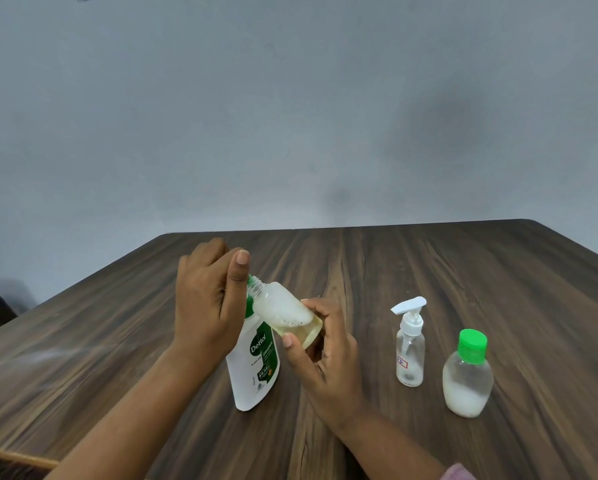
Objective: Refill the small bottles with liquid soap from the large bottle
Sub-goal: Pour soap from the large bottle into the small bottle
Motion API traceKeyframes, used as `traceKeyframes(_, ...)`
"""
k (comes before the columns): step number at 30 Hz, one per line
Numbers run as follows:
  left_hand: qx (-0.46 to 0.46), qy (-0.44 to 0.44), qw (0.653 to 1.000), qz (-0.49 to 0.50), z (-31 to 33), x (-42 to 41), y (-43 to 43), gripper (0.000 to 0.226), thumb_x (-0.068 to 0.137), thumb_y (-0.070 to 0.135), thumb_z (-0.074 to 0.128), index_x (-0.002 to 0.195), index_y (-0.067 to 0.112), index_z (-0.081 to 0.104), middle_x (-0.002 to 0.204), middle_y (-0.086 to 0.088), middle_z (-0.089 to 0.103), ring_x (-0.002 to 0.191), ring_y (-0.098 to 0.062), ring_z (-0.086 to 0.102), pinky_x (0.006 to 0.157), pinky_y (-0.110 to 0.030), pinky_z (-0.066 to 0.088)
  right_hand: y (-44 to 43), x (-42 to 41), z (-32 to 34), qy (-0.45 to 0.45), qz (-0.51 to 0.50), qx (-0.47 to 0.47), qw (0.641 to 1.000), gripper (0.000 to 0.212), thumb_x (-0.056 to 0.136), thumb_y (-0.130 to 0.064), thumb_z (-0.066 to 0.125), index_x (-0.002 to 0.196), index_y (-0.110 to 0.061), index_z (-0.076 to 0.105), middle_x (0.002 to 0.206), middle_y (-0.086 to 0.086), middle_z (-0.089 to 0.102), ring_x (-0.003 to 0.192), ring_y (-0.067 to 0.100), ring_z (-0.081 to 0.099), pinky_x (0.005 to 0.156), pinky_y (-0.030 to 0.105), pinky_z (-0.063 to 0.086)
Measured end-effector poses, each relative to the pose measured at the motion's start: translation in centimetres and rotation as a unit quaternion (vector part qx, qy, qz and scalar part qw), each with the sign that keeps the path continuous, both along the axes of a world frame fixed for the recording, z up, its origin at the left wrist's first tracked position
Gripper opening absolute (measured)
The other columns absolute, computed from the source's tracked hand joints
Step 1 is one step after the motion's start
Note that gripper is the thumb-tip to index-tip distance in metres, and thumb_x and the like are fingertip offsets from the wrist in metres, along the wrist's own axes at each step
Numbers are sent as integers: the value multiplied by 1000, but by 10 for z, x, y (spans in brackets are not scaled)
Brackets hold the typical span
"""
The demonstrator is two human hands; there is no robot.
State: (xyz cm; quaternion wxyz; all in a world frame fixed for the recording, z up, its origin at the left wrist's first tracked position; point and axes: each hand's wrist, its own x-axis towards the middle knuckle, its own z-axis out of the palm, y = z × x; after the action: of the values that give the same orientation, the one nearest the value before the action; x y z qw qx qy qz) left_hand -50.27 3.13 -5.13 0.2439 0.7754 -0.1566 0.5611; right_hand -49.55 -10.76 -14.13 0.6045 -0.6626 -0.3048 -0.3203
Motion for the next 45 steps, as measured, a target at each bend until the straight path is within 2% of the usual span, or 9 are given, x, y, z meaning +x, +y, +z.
traceKeyframes(5,-21,-12,1000,11,-13,-2,-6,62,101,39,22,58,2,48,62,0,37,60,-14,34,61,-35,28,-3,0,1,-16,-7,9,1000,38,90,-56,48,112,-25,44,88,-13,57,67,10,60,48,33,50)
traceKeyframes(13,15,18,1000,11,3,-1,-1,65,100,46,19,57,6,45,59,-3,39,59,-16,37,62,-35,27,-1,-1,0,-1,0,6,1000,41,88,-59,50,115,-29,43,98,-14,57,74,10,62,52,35,53)
traceKeyframes(18,7,4,1000,7,-3,-3,-4,46,100,45,20,63,23,36,65,13,30,60,-13,31,60,-35,28,-1,-1,1,-7,1,5,1000,40,89,-58,50,114,-28,44,94,-12,58,71,11,61,52,37,52)
traceKeyframes(23,-2,2,1000,12,-11,-5,-6,41,101,45,20,66,27,33,68,17,28,62,-11,30,61,-35,29,-3,-2,1,-11,-4,5,1000,38,89,-57,49,113,-27,44,92,-11,57,68,10,61,49,35,50)
traceKeyframes(26,1,11,1000,9,-5,-5,-5,51,100,47,19,62,21,38,65,13,31,61,-12,31,62,-33,26,-1,-3,1,-3,-1,2,1000,39,89,-58,49,114,-28,44,94,-12,58,69,11,62,50,36,52)
traceKeyframes(29,10,37,999,-3,5,-2,-1,65,99,49,19,56,7,43,59,0,37,59,-16,36,62,-31,26,-1,-2,0,7,2,1,1000,41,88,-60,50,115,-30,43,97,-12,59,73,11,63,53,38,53)
traceKeyframes(32,15,45,999,-11,9,0,1,69,99,50,21,54,4,46,57,-5,41,59,-17,39,63,-32,28,-1,-1,1,8,1,-5,1000,40,88,-60,49,115,-31,43,100,-14,58,73,11,62,53,38,53)
traceKeyframes(38,6,9,1000,1,-6,-3,-3,59,101,44,22,56,10,41,62,10,29,58,-12,31,61,-29,24,-3,-2,1,-4,-2,3,1000,37,89,-58,48,112,-29,44,89,-10,58,64,11,59,48,38,49)
traceKeyframes(45,27,14,1000,4,4,-3,0,64,100,47,19,56,7,42,60,4,34,58,-14,33,61,-28,23,0,-2,-1,6,0,-1,1000,41,88,-60,49,114,-29,43,94,-13,59,71,10,62,51,35,53)
